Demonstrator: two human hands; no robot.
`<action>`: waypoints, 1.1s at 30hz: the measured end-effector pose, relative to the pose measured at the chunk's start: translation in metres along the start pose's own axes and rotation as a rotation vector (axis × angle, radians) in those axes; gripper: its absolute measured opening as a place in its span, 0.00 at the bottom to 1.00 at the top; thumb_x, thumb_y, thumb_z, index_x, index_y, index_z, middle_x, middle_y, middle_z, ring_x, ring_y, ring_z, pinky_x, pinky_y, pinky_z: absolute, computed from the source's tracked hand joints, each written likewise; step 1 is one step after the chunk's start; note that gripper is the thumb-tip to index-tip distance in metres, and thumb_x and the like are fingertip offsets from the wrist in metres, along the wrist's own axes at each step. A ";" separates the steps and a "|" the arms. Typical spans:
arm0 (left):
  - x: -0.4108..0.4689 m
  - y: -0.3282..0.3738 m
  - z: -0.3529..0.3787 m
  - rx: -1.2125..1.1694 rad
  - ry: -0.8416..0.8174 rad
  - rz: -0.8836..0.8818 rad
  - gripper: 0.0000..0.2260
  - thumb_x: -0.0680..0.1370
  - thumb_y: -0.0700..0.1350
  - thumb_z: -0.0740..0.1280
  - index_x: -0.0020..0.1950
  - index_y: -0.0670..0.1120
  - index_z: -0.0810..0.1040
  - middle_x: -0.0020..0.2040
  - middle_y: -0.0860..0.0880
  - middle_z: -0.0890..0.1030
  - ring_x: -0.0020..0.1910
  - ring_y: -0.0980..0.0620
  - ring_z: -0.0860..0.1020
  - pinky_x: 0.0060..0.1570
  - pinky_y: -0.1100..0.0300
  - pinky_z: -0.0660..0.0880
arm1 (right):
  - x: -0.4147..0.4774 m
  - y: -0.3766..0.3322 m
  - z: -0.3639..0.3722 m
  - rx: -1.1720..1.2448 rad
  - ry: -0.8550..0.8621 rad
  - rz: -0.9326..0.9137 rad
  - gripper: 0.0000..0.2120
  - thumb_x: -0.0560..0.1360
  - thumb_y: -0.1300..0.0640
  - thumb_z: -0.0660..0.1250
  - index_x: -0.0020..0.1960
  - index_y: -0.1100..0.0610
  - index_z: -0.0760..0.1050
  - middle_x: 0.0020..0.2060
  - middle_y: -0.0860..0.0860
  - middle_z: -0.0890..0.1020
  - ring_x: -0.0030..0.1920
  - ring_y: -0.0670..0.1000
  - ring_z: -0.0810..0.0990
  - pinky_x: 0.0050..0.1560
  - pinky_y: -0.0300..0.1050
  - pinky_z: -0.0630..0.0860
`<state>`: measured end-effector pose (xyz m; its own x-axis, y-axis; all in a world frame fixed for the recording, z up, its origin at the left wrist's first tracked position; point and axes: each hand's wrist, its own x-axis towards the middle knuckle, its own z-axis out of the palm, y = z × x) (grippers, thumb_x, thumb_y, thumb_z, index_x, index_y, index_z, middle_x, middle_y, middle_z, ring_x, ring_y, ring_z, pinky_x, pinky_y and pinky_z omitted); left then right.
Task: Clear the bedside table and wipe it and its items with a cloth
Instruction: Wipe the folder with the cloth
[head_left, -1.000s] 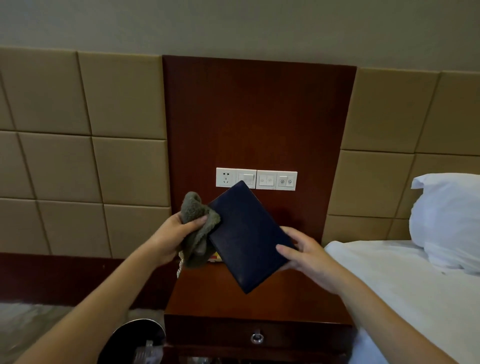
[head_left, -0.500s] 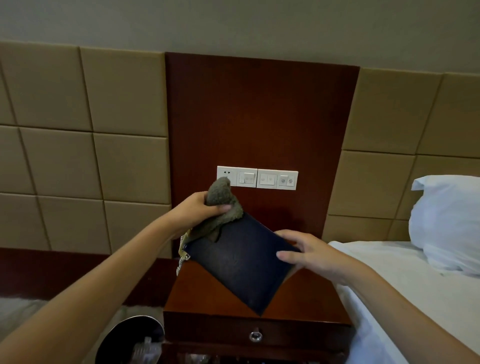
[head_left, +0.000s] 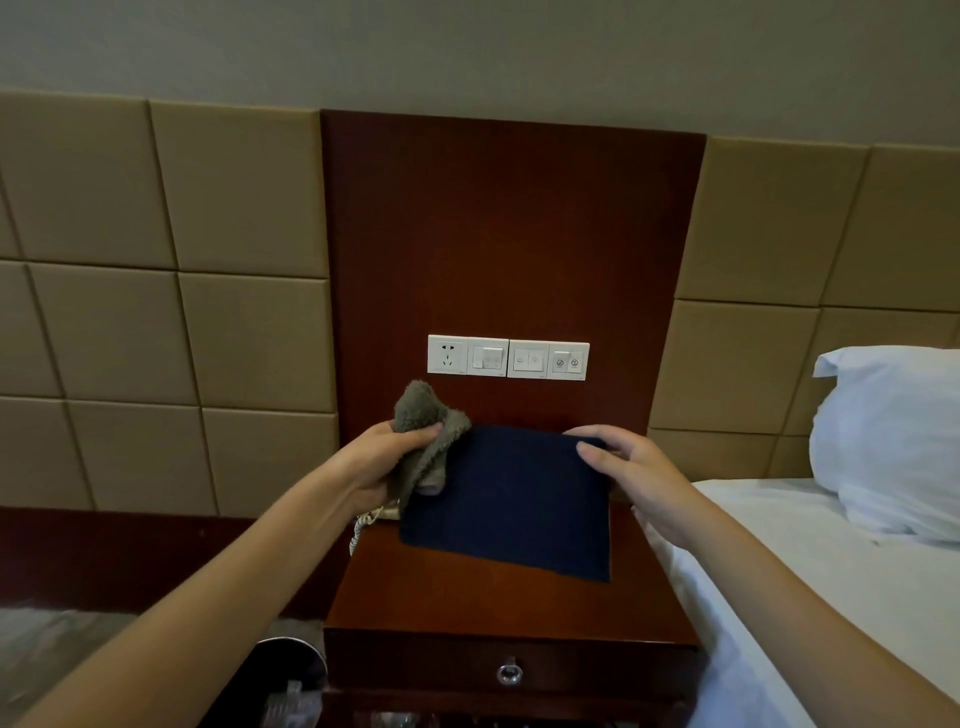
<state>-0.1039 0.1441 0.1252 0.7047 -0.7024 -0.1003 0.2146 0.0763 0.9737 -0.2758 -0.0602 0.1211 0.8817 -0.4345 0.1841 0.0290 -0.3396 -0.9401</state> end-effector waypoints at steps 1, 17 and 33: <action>-0.002 -0.004 0.001 -0.007 -0.021 0.005 0.05 0.77 0.38 0.65 0.52 0.42 0.76 0.44 0.43 0.79 0.40 0.49 0.78 0.34 0.59 0.78 | 0.000 0.001 -0.001 -0.025 0.023 -0.009 0.08 0.80 0.56 0.61 0.54 0.47 0.78 0.54 0.50 0.80 0.56 0.51 0.78 0.55 0.48 0.76; -0.023 -0.050 0.034 1.289 0.079 1.219 0.12 0.73 0.38 0.68 0.56 0.44 0.79 0.51 0.49 0.83 0.51 0.51 0.81 0.52 0.61 0.75 | -0.003 0.005 0.021 0.726 0.010 0.597 0.33 0.76 0.40 0.60 0.74 0.56 0.57 0.60 0.66 0.75 0.56 0.65 0.77 0.53 0.64 0.71; -0.002 -0.070 -0.035 1.560 -0.227 1.316 0.26 0.75 0.38 0.66 0.72 0.43 0.65 0.72 0.46 0.68 0.73 0.51 0.64 0.71 0.56 0.63 | -0.002 0.015 0.036 0.774 0.269 0.304 0.15 0.80 0.67 0.54 0.64 0.60 0.72 0.57 0.57 0.80 0.52 0.58 0.80 0.42 0.52 0.76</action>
<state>-0.0969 0.1650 0.0496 -0.1849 -0.8072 0.5606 -0.9672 0.0484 -0.2493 -0.2607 -0.0345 0.0961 0.7650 -0.6293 -0.1370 0.2080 0.4428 -0.8722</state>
